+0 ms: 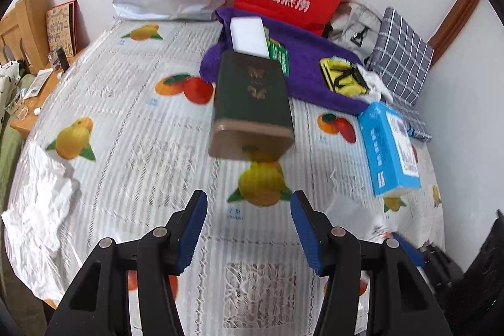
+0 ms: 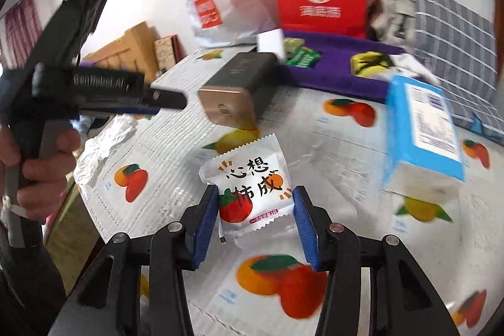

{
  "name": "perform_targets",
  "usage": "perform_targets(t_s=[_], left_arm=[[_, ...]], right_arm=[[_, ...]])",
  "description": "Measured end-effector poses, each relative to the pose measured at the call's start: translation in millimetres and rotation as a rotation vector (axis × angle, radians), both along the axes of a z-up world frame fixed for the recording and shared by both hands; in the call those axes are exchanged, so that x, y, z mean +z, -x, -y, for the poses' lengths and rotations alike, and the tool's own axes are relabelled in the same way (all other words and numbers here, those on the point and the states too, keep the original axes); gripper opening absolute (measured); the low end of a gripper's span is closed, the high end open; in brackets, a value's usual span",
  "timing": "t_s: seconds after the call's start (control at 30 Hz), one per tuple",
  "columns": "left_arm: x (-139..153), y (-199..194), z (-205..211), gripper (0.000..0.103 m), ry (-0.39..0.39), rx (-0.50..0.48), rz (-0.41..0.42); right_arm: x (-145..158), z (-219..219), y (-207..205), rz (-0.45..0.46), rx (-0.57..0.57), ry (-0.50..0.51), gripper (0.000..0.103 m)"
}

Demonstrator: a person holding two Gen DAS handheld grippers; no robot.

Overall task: Organize soft objects
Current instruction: 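Grasp the white mesh bag with the left tool while the right tool holds the packet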

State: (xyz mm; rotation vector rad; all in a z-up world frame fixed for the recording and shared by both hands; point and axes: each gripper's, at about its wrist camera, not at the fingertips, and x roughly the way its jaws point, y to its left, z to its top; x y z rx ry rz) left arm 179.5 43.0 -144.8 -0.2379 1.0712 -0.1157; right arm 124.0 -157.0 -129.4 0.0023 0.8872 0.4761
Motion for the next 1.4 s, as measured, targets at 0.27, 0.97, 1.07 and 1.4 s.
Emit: perform_targets(t_s=[0.27, 0.97, 1.07, 1.4], left_arm=[[-23.1, 8.6, 28.8, 0.053, -0.016, -0.036, -0.05], [-37.2, 13.0, 15.2, 0.053, 0.025, -0.027, -0.069], [-39.6, 13.9, 10.2, 0.053, 0.036, -0.023, -0.073], [-45.1, 15.6, 26.4, 0.053, 0.028, -0.067, -0.082]], right_arm=[[-24.5, 34.8, 7.1, -0.058, -0.047, -0.018, 0.048], [-54.8, -4.4, 6.4, -0.035, 0.039, 0.178, 0.051], [-41.6, -0.7, 7.7, -0.012, 0.038, 0.1, 0.051], [-10.0, 43.2, 11.6, 0.05, -0.1, 0.058, 0.051]])
